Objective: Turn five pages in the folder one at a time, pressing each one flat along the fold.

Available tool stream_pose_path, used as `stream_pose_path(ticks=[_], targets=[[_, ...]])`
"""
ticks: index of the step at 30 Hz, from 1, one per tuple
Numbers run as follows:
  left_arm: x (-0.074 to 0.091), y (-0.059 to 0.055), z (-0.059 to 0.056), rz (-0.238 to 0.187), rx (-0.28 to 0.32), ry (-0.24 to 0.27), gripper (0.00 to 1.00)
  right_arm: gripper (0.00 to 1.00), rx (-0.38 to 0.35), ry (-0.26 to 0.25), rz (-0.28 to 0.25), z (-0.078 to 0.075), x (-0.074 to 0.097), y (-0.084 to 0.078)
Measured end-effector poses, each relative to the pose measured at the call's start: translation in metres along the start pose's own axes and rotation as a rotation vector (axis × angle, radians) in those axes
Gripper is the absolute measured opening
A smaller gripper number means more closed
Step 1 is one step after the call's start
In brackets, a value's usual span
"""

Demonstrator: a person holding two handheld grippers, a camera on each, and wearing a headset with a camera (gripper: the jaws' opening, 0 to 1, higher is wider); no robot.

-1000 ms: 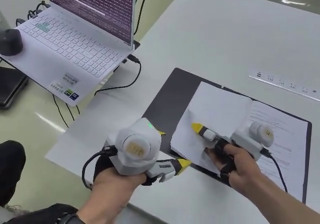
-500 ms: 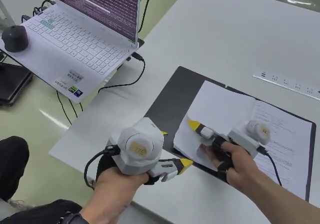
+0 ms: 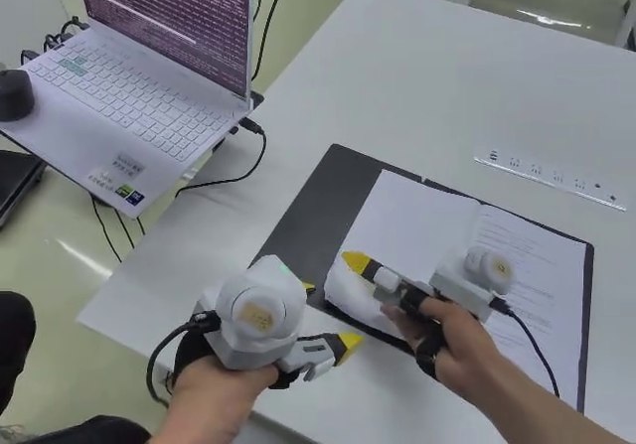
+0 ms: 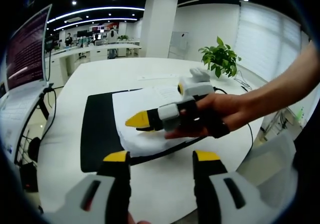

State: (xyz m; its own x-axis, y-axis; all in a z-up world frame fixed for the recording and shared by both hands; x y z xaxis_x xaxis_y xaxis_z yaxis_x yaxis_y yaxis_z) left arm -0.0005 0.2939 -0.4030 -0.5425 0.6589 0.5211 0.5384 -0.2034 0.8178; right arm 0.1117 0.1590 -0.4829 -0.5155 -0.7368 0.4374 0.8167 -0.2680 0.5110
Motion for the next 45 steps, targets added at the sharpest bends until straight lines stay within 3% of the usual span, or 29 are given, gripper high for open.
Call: stream_pose_path(ticks=[6,19,33,45], targets=[[0.001,0.002,0.001,-0.012,0.005,0.009,0.47,0.42,0.039,0.002,-0.049,0.011,0.033,0.0],[-0.001,0.008,0.008,-0.033,-0.003,0.007,0.39,0.4,0.054,-0.041,-0.166,0.003,0.086,0.004],[-0.009,0.009,0.014,-0.012,-0.035,-0.01,0.33,0.42,0.169,-0.111,-0.174,-0.003,0.131,0.001],[-0.014,0.008,0.022,0.005,-0.038,-0.03,0.25,0.42,0.196,-0.16,-0.184,-0.008,0.155,-0.012]])
Point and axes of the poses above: the centre of the closed fingertips' face, and the gripper's own axes: x roughly backward along the fingers, z roughly to its left, y roughly out of its top, the point moved 9 cm from there along x, roughly backward along the fingers, and after that the axes turned 7 degrees about -y, right-handed, at the moved point
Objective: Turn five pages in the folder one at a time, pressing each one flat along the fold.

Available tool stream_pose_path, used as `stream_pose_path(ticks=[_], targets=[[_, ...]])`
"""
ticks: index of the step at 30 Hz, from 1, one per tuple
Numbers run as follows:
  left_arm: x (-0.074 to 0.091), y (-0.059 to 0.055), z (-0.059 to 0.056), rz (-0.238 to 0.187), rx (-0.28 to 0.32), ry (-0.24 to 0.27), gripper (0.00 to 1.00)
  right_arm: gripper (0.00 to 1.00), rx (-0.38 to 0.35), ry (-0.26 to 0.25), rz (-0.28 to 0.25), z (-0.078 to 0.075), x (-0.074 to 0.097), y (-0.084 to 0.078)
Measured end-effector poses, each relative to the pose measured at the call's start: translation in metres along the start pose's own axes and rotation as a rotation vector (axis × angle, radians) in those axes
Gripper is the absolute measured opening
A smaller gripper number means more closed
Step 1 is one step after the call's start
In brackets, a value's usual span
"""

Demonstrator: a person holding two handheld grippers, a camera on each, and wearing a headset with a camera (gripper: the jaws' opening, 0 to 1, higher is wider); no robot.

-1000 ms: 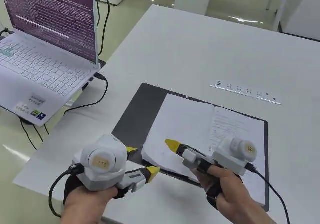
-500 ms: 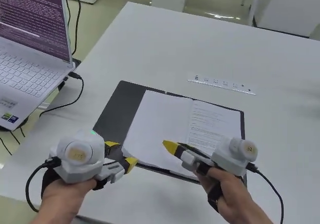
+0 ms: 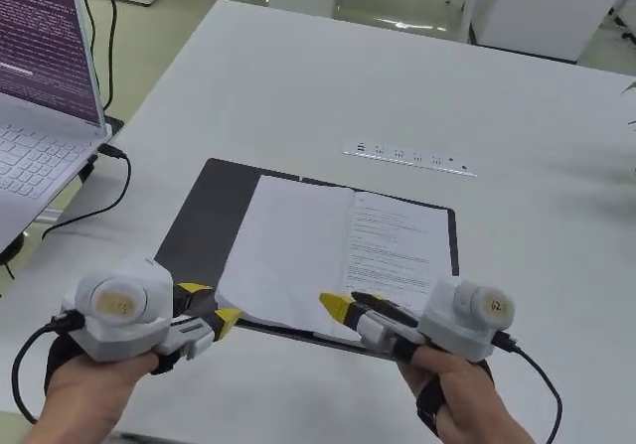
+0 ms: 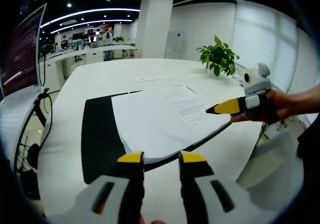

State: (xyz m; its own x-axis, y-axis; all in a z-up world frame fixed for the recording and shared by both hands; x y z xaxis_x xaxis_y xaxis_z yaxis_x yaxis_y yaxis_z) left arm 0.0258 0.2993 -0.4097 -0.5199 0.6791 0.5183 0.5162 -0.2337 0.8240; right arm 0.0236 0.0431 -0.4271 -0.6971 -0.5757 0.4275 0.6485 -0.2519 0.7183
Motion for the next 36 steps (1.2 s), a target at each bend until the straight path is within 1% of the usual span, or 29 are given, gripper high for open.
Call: stream_pose_path(ticks=[5,8,14,18,21,24,26,28,31,32,35,36], targets=[[-0.004,-0.001,0.005,0.011,-0.006,-0.002,0.24,0.42,0.002,-0.01,-0.002,0.0,0.007,-0.003],[-0.006,-0.002,0.009,0.013,-0.002,-0.002,0.22,0.42,0.007,-0.017,-0.007,0.0,0.012,-0.002],[-0.013,-0.004,0.013,0.023,0.002,-0.008,0.19,0.42,0.004,-0.037,-0.025,-0.002,0.024,-0.002],[-0.019,-0.005,0.015,0.025,0.009,-0.013,0.16,0.42,0.004,-0.053,-0.028,-0.004,0.032,-0.005],[-0.026,-0.008,0.017,0.03,0.022,-0.02,0.13,0.41,-0.011,-0.065,-0.037,-0.006,0.04,-0.009],[-0.033,-0.009,0.017,0.037,0.031,-0.029,0.1,0.41,-0.017,-0.076,-0.03,-0.007,0.045,-0.015],[-0.039,-0.012,0.019,0.039,0.036,-0.033,0.09,0.4,-0.026,-0.083,-0.03,-0.008,0.048,-0.018],[-0.045,-0.015,0.021,0.051,0.043,-0.03,0.07,0.4,-0.042,-0.088,-0.036,-0.009,0.051,-0.021],[-0.051,-0.021,0.025,0.062,0.074,-0.025,0.04,0.4,-0.05,-0.097,-0.035,-0.01,0.054,-0.024],[-0.054,-0.024,0.027,0.066,0.095,-0.023,0.03,0.4,-0.051,-0.1,-0.034,-0.01,0.055,-0.025],[-0.059,-0.031,0.032,0.075,0.116,-0.007,0.0,0.4,-0.055,-0.104,-0.034,-0.011,0.056,-0.026],[-0.061,-0.033,0.033,0.077,0.132,-0.002,0.0,0.39,-0.059,-0.108,-0.034,-0.012,0.056,-0.026]])
Point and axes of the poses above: the centre of the closed fingertips' face, and the gripper's own axes: x roughly backward along the fingers, z roughly to its left, y roughly out of its top, the point moved 9 cm from there along x, roughly backward along the fingers, and after that the axes turned 7 degrees about -y, right-handed, at the moved point
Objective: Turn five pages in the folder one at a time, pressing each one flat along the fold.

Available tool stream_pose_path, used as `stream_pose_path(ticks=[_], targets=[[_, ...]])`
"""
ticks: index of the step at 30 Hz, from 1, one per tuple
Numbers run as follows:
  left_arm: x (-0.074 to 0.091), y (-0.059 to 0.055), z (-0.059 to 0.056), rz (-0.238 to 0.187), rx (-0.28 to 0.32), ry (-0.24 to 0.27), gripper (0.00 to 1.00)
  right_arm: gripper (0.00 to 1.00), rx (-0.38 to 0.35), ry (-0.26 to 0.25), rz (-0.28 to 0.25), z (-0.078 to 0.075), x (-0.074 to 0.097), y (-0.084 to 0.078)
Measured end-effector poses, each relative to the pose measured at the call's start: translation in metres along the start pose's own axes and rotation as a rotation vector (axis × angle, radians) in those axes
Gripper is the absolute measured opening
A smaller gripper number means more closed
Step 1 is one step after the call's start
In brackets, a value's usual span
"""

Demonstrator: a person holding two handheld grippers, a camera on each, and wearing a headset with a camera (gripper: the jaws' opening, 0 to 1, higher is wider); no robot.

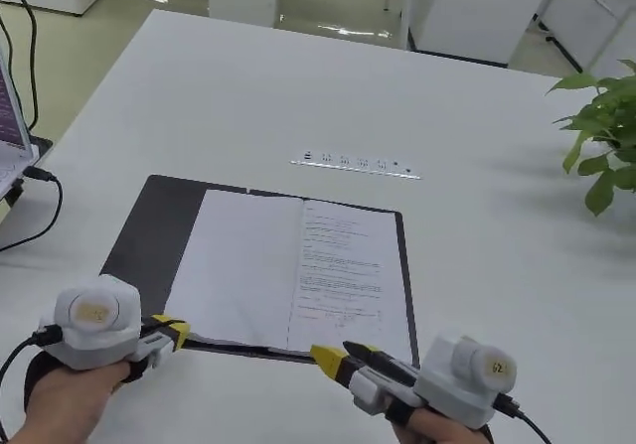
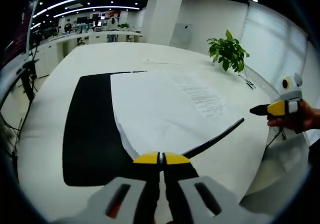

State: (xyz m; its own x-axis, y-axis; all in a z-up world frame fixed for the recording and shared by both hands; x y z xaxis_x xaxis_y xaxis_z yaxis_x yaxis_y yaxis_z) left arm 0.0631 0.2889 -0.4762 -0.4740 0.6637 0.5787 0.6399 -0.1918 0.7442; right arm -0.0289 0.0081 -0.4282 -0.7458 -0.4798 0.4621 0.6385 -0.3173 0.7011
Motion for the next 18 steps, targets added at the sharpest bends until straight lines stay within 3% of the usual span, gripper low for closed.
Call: stream_pose_path(ticks=[6,9,18], targets=[[-0.009,-0.003,0.005,-0.002,0.075,0.033,0.0,0.38,-0.014,-0.005,-0.006,-0.001,-0.001,0.0],[-0.014,-0.008,0.008,0.028,0.1,0.052,0.0,0.38,-0.01,-0.005,0.003,-0.001,-0.003,0.0],[-0.015,-0.012,0.01,0.035,0.136,0.043,0.0,0.37,-0.016,-0.013,0.017,-0.004,-0.002,-0.006]])
Point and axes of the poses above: the centre of the closed fingertips' face, and the gripper's own axes: x roughly backward along the fingers, z roughly to its left, y roughly out of its top, the point moved 9 cm from there along x, roughly backward along the fingers, and after that the axes turned 7 degrees about -y, right-handed, at the moved point
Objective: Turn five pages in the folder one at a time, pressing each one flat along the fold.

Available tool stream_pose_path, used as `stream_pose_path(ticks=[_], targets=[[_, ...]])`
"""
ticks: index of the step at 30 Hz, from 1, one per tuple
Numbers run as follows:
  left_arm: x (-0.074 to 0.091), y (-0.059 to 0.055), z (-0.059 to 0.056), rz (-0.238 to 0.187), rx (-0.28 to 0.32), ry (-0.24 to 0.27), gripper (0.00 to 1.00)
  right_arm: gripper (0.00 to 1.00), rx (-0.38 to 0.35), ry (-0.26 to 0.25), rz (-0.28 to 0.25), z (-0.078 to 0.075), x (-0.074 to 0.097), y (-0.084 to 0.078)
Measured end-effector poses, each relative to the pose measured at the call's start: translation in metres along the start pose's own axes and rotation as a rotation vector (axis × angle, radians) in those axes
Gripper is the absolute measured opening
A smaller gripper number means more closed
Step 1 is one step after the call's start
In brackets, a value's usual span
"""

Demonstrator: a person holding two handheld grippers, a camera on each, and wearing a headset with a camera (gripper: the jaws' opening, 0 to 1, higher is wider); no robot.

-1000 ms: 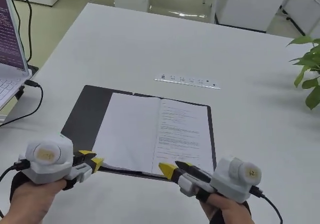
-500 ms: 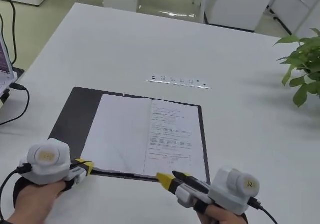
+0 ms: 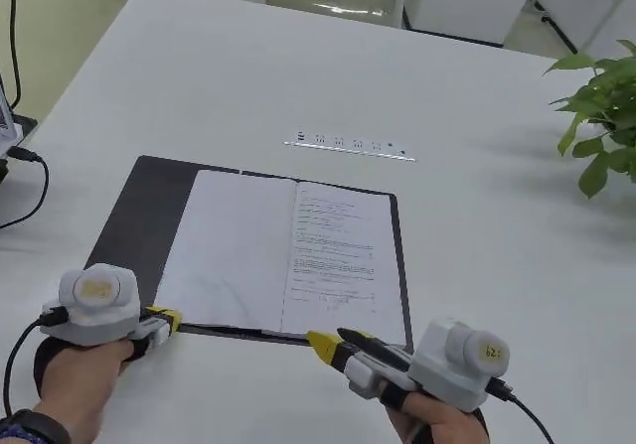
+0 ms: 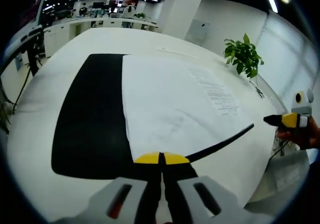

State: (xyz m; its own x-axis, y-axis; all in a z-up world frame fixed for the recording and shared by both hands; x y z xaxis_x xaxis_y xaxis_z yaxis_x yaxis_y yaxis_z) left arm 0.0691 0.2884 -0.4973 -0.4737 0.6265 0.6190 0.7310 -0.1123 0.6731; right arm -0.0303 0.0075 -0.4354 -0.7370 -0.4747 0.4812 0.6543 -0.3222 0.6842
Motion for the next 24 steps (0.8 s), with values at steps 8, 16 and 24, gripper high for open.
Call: stream_pose_path(ticks=[8,16,24], targets=[[0.001,-0.002,0.003,-0.024,0.059,-0.012,0.0,0.34,-0.009,0.004,0.028,0.0,-0.006,-0.01],[0.0,-0.003,0.002,-0.034,0.054,-0.014,0.0,0.3,-0.004,0.018,0.053,0.0,-0.015,-0.013],[0.004,-0.002,-0.005,-0.03,0.081,-0.005,0.0,0.28,0.006,0.041,0.076,-0.002,-0.038,-0.005]])
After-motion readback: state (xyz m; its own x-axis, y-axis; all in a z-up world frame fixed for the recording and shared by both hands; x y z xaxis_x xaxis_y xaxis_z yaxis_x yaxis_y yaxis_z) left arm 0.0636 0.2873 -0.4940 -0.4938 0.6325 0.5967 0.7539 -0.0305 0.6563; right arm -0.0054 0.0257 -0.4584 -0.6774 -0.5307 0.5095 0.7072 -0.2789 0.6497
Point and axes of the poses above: the centre of the closed fingertips' face, and the gripper's own axes: x roughly backward along the fingers, z roughly to its left, y roughly out of its top, the point moved 9 cm from there along x, roughly backward along the fingers, and after that the axes turned 7 degrees about -y, right-handed, at the moved point
